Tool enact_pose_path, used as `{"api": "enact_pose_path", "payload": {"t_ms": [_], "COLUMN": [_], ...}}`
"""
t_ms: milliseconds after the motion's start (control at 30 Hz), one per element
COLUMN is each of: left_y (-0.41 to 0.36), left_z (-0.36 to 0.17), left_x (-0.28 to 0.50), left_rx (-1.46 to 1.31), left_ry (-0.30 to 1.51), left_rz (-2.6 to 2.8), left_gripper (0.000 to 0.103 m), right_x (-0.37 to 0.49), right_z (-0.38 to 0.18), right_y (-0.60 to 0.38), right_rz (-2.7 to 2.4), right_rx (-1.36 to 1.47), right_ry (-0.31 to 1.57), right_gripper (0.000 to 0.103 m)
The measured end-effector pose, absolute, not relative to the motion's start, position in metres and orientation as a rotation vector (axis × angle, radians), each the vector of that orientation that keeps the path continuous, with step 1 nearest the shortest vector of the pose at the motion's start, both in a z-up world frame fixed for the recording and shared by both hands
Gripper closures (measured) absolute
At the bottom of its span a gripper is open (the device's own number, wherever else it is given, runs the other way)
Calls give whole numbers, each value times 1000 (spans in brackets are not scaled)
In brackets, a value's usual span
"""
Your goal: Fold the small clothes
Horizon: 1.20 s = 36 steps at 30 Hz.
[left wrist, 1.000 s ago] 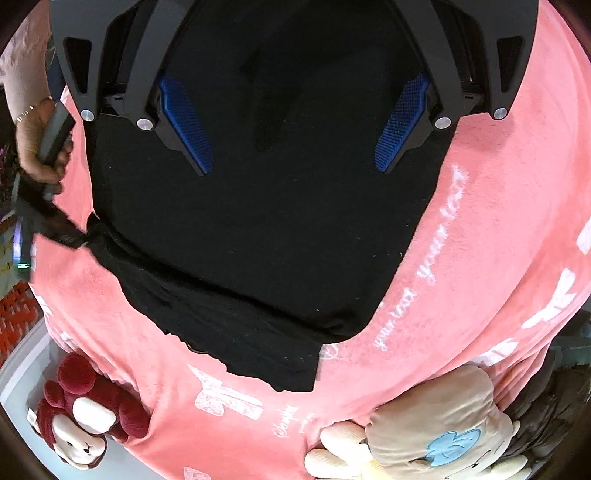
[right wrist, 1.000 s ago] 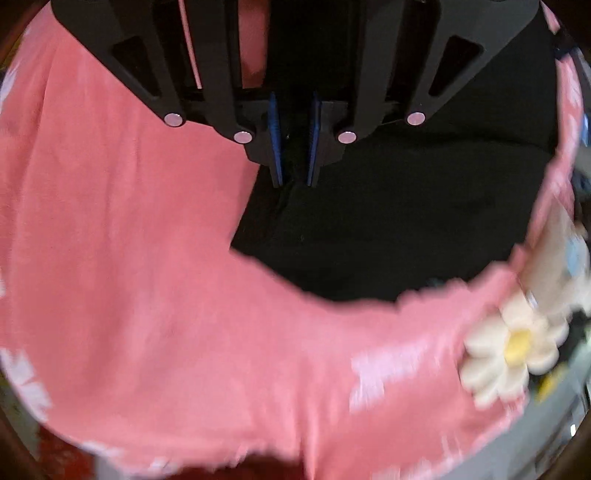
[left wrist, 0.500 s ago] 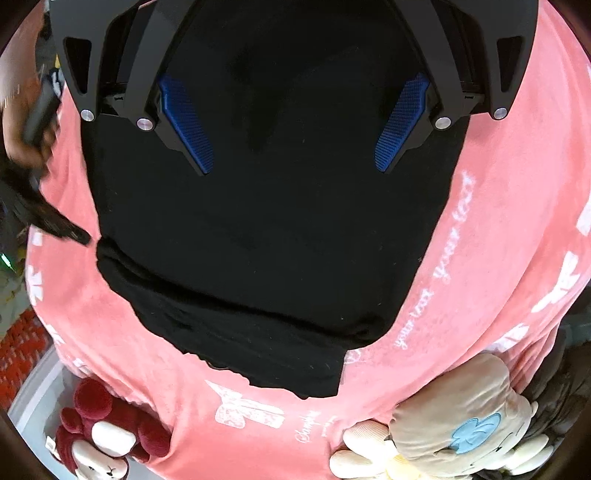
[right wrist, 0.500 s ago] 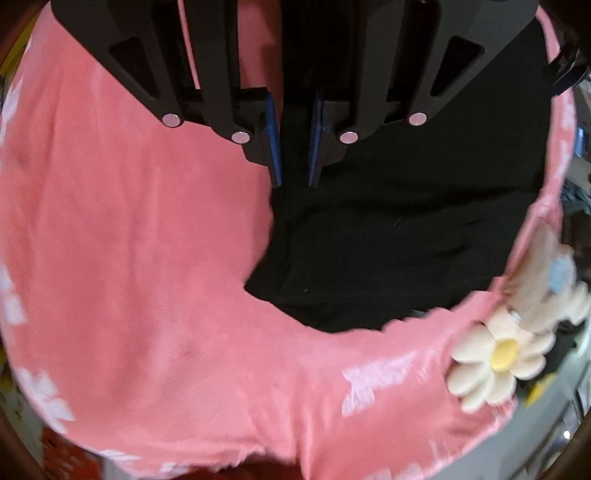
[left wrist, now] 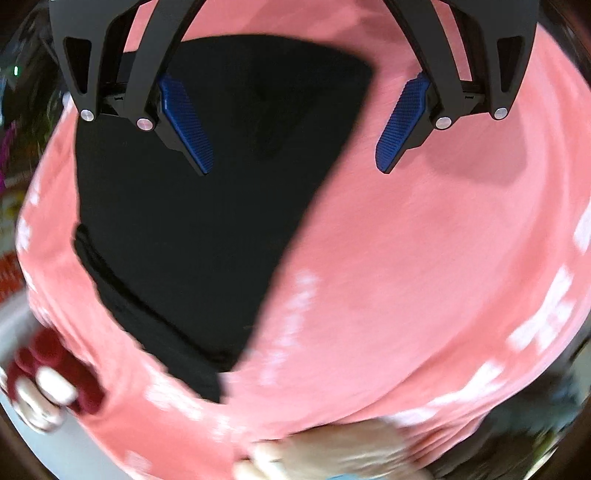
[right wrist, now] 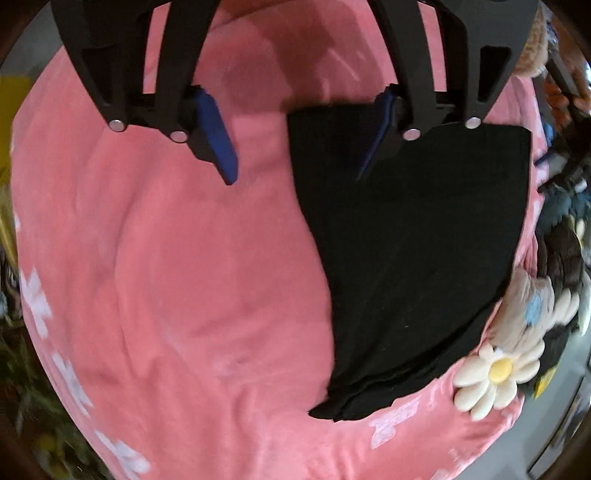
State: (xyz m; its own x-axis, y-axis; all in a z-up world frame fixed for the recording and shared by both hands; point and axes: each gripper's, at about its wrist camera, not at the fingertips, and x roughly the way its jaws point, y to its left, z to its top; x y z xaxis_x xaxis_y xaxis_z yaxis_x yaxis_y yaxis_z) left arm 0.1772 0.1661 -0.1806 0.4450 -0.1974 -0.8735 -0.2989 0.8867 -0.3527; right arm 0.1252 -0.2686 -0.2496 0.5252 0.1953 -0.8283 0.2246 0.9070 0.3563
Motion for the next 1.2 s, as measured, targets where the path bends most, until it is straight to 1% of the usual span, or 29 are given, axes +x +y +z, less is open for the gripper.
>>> {"api": "enact_pose_path", "payload": {"t_ms": [67,200,233,267,300,333,367,400,433,500,633,767,867,1000,1200], "left_y": [174,173,168,165,161,159,158,156,156,162,173,171,169,164,165], "left_z": [-191,-200,-201,-202,-201,-200,-198,-195,-196,-194,-166,-129,-106,-94,-99], "left_x": [169,158,158,159,161,161,162,164,167,168,154,127,98,61,-14], "left_rx": [-523,-524,-498,-473,-448,-446,-460,-464,-464,-525,-562,-537,-488,-434,-378], "left_ry": [1131,1088,1087,1092,1094,1095,1096,1111,1153,1189,1166,1135,1116,1141,1193], "left_rz": [82,54,36,13,-17,-46,-85,-117,-129,-128,-157,-206,-230,-229,-213], "left_gripper": [15,15,16,15,16,25,36,73,100,100,100,100,100,100,100], "right_x": [125,133,135,138,141,143,146,148,147,140,120,89,61,10,-57], "right_z": [-254,-264,-264,-262,-260,-258,-256,-252,-247,-234,-208,-182,-174,-170,-178], "right_y": [-266,-249,-245,-241,-238,-238,-238,-238,-237,-238,-253,-261,-265,-260,-249], "right_rz": [-23,-30,-19,-15,-10,18,29,33,36,37,59,78,90,110,134], "right_rx": [476,439,432,423,413,436,458,461,456,454,480,461,466,447,422], "right_ry": [1021,1032,1025,1022,1029,1037,1046,1048,1046,1035,1020,1005,996,1018,1076], "right_gripper": [32,31,35,54,65,94,99,99,99,99,99,100,100,100,100]}}
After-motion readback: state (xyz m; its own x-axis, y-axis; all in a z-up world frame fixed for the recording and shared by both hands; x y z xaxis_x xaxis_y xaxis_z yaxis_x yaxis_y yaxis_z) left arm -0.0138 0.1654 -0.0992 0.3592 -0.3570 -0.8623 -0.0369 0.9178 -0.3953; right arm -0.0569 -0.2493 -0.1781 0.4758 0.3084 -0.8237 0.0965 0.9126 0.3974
